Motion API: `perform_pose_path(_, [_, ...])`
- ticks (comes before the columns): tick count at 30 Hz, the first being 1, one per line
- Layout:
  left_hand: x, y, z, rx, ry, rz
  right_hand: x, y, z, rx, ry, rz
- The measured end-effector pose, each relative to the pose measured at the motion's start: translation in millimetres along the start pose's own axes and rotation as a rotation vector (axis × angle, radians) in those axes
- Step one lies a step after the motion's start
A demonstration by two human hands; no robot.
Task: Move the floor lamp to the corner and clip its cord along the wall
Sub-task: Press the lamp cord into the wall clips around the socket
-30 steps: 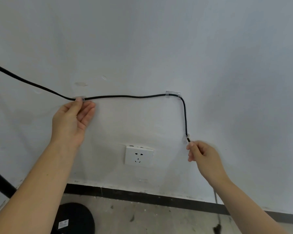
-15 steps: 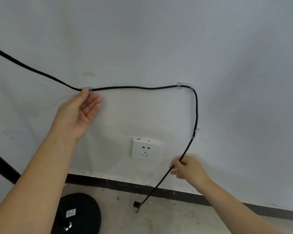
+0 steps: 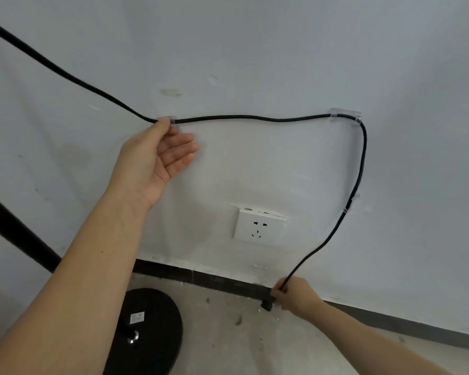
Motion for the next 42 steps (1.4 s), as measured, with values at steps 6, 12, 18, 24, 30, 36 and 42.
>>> perform_pose_path(6, [-1,-2,-4,0.029,0.016,0.021,1,-6,-4,0.104,-1.030,0.149])
perform_pose_path(12, [4,0,-5,0.089,-0.060,0.127,25,-9,1,0.289,-1.333,0.274])
perform_pose_path(18, [4,2,-7,0.101,-0.090,0.161,29,-15,17,0.309,-1.400,0.327])
perform_pose_path(24, [5,1,-10,0.119,-0.129,0.203,30,-18,18,0.371,-1.275,0.357])
perform_pose_path(30, [5,0,-9,0.121,-0.126,0.226,28,-20,23,0.333,-1.244,0.412])
perform_pose_path(36, [7,3,-7,0.121,-0.125,0.263,19,-23,27,0.398,-1.244,0.435])
perform_pose_path(42, [7,4,-6,0.125,-0.140,0.266,27,-23,32,0.383,-1.330,0.497])
Point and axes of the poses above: each hand's wrist, its own y-axis away from the middle knuckle, its own z-axis out of the palm, x = y × z, the point moved 9 cm from there along -y, towards the middle knuckle, and after that the axes turned 4 degrees about x, right-handed, at the moved point
